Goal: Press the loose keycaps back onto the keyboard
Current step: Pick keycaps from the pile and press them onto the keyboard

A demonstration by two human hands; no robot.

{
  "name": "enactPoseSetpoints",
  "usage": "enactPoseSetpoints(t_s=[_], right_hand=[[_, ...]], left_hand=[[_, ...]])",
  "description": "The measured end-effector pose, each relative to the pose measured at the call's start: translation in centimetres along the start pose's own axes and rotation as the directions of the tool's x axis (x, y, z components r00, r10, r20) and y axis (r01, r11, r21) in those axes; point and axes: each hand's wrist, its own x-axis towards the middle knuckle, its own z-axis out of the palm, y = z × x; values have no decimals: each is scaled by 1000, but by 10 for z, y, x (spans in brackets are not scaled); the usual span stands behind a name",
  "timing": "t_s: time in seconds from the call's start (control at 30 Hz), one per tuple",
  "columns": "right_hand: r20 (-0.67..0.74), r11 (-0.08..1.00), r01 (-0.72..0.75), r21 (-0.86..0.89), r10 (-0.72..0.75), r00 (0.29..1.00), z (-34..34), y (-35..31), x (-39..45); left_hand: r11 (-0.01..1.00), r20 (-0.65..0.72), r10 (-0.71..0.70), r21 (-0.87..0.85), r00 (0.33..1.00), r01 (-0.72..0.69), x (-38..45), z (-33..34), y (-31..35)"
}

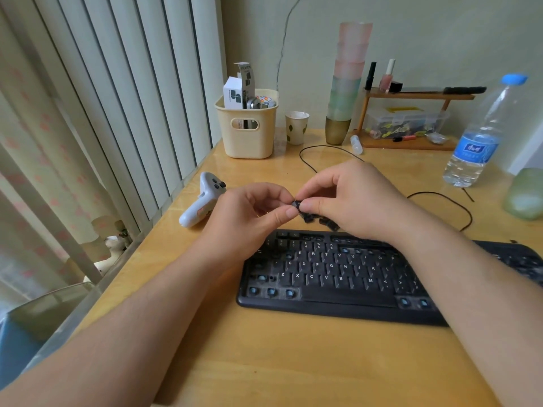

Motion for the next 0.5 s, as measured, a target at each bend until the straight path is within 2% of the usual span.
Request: enactPoseSetpoints(t_s=[0.17,0.27,0.37,0.5], right_hand=[[140,963,128,-238,-96,985,-11,-6,2],[214,937,166,-308,-102,972,-15,-5,3],[294,921,126,-369,-13,956,-19,3,6],[367,900,39,-435,138,920,-15,15,10]], left_hand=[[999,27,-10,33,1000,9,0,1,-2],[987,38,3,162,999,-10,1,0,-6],[945,-33,36,325,999,-24,2,-1,-6],[925,-97,39,379,995,0,5,-4,-11]])
